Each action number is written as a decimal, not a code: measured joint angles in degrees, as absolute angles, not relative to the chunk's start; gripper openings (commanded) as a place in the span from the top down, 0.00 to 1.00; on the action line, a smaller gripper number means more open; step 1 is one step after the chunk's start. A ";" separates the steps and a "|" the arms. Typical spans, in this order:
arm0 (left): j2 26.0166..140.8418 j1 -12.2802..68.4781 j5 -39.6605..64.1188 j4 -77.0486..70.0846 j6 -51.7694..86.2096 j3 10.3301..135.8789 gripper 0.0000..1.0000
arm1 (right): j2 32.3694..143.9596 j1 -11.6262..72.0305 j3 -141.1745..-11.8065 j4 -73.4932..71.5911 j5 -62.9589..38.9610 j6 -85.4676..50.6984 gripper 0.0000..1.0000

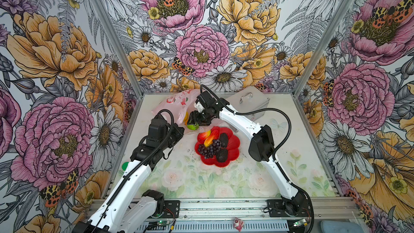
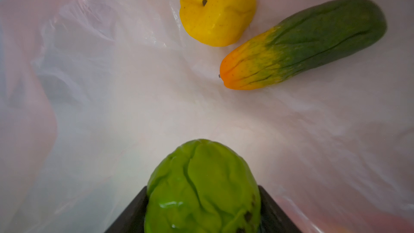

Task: Place the fruits into the plastic bag
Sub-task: Place the fruit in the plastic bag.

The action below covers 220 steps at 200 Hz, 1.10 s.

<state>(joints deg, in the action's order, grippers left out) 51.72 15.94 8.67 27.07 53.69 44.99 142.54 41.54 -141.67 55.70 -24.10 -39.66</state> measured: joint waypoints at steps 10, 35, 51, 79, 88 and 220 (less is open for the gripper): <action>51.72 15.94 8.67 27.05 53.69 44.86 1.00 | 142.54 41.54 -141.99 55.24 -24.10 -39.92 0.25; 51.72 15.81 8.69 27.09 53.69 44.64 1.00 | 142.54 41.41 -143.24 54.08 -24.08 -40.14 0.20; 51.72 15.73 8.69 27.03 53.69 44.64 1.00 | 142.52 41.36 -143.81 53.41 -24.05 -40.38 0.19; 51.72 15.62 8.67 27.03 53.69 44.64 1.00 | 142.30 41.36 -143.96 53.01 -24.05 -40.56 0.16; 51.72 15.62 8.69 26.98 53.69 44.64 1.00 | 142.19 41.34 -143.96 52.99 -24.05 -40.51 0.14; 51.72 15.51 8.69 26.92 53.69 44.64 1.00 | 110.65 42.83 -110.78 51.22 -13.87 -28.53 0.01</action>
<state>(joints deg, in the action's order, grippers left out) 51.72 15.51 8.69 26.92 53.69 44.64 110.65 42.83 -110.78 51.22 -13.87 -28.53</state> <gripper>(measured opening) 0.050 0.995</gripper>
